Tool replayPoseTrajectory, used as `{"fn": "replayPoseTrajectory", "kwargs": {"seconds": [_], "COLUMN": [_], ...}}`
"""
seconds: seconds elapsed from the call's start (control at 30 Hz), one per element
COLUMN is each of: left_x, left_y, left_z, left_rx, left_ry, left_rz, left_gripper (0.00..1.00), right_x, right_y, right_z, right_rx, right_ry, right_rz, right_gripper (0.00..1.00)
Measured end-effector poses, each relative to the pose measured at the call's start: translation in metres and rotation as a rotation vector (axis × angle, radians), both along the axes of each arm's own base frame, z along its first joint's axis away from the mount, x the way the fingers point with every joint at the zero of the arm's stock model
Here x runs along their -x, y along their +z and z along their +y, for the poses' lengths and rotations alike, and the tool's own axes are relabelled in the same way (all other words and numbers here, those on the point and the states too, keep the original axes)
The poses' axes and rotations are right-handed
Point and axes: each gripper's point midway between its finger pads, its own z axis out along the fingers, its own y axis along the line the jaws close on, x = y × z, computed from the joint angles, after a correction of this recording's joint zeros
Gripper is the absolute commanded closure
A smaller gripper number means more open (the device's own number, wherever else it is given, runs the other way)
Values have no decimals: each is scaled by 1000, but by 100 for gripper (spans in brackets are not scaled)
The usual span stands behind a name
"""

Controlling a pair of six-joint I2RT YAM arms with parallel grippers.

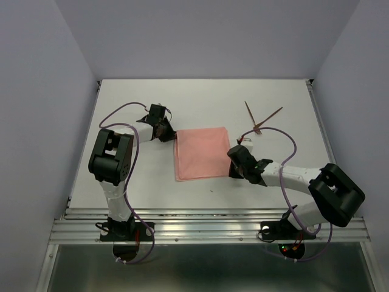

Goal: Fold the napkin into a case and place the utensils inside
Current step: Pick up the lower triangle-folded napkin from the center of the board.

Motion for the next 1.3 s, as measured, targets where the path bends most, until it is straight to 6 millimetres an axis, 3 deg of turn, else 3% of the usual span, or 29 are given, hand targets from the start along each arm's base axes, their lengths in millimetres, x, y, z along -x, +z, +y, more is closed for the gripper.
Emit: {"fn": "replayPoseTrajectory", "kwargs": {"seconds": [0.13,0.23,0.37,0.47,0.5,0.6,0.7,0.8,1.0,1.13,1.3], "left_x": [0,-1,0,1,2,6,11,16,39,50,67], "left_y": [1,7,24,40,46,63,81,106,141,142,130], "left_z": [2,6,12,19,23,33,47,71,106,114,124], "left_rx": [-12,-33,-58,-83,-94,-106,-94,-78,-83,-105,-138], "left_ry": [0,9,20,34,41,61,85,133,200,211,214], "left_rz": [1,-15,-45,-70,-79,-98,-103,-131,-181,-160,-111], "left_gripper": [61,48,44,44,44,44,44,44,44,44,44], "right_x": [0,-6,-27,-47,-54,-73,-89,-103,-126,-136,-155], "right_y": [3,22,60,87,94,106,108,106,89,71,51], "right_z": [0,5,23,43,50,77,109,144,201,220,236], "right_rx": [4,-4,-38,-62,-63,-53,-26,5,66,116,170], "right_ry": [2,20,46,67,78,106,145,188,229,233,218], "right_rz": [2,-24,-92,-142,-155,-170,-171,-174,-176,-162,-164], "right_gripper": [93,89,82,70,60,47,30,20,15,14,14]}}
